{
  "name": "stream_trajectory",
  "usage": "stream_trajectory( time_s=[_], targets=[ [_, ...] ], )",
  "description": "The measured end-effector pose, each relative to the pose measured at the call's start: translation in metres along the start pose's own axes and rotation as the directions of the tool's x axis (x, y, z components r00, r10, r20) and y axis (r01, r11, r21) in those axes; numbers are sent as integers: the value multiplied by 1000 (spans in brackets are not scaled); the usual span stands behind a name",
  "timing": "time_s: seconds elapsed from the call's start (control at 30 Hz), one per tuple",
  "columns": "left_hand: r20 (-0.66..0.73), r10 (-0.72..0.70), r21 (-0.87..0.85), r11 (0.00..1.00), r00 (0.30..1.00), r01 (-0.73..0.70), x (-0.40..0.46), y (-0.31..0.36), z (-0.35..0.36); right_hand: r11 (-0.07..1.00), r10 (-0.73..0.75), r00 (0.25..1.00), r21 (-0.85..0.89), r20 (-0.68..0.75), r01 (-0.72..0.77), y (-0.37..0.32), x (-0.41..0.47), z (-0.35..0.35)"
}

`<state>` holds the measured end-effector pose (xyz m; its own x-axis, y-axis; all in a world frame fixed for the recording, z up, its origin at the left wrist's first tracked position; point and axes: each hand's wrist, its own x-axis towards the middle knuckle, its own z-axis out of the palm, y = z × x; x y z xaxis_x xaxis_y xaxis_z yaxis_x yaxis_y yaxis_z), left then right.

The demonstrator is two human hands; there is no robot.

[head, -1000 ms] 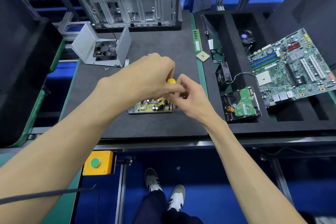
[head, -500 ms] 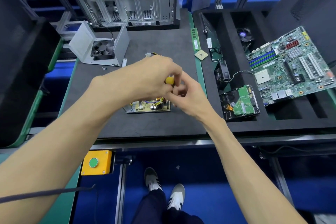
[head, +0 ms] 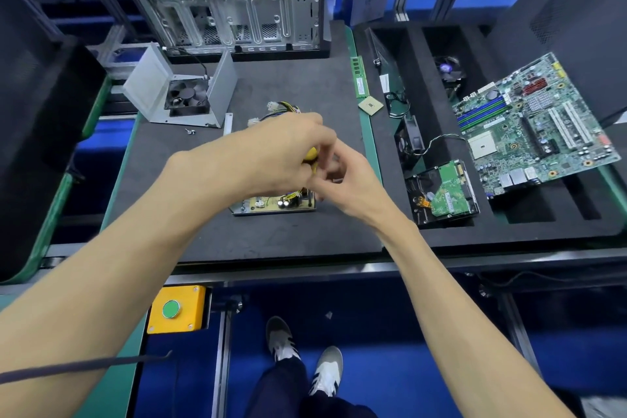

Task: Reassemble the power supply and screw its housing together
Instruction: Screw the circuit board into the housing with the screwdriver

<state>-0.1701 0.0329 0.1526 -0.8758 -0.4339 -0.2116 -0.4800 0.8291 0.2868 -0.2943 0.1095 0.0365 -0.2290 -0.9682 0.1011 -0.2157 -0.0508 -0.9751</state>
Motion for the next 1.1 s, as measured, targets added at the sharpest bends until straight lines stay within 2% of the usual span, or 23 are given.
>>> stream_trajectory(
  time_s=[0.17,0.23,0.37,0.57,0.77,0.93,1.1],
  targets=[
    [-153,-176,47,982,972,185,3,-6,9,1000,21,1000,-21,-13,-21,0,0,3],
    [-138,-119,49,991,983,127,4,-5,8,999,27,1000,-25,-16,-28,-2,0,6],
    [-11,11,10,1000,1000,-10,1,-7,2,1000,16,999,-19,29,-16,-1,-2,2],
    [-146,-168,24,985,975,174,3,-9,11,998,67,998,-2,-1,-67,-1,-1,8],
    [-70,-9,8,1000,998,9,-1,-12,8,997,71,997,-1,-23,-71,2,-4,13],
    [-191,-91,-31,996,977,86,-1,-16,17,999,26,1000,36,-8,-26,0,-11,10],
    [-173,35,41,999,984,-28,1,-18,18,996,56,998,72,-24,-54,-3,-9,9]
  ],
)
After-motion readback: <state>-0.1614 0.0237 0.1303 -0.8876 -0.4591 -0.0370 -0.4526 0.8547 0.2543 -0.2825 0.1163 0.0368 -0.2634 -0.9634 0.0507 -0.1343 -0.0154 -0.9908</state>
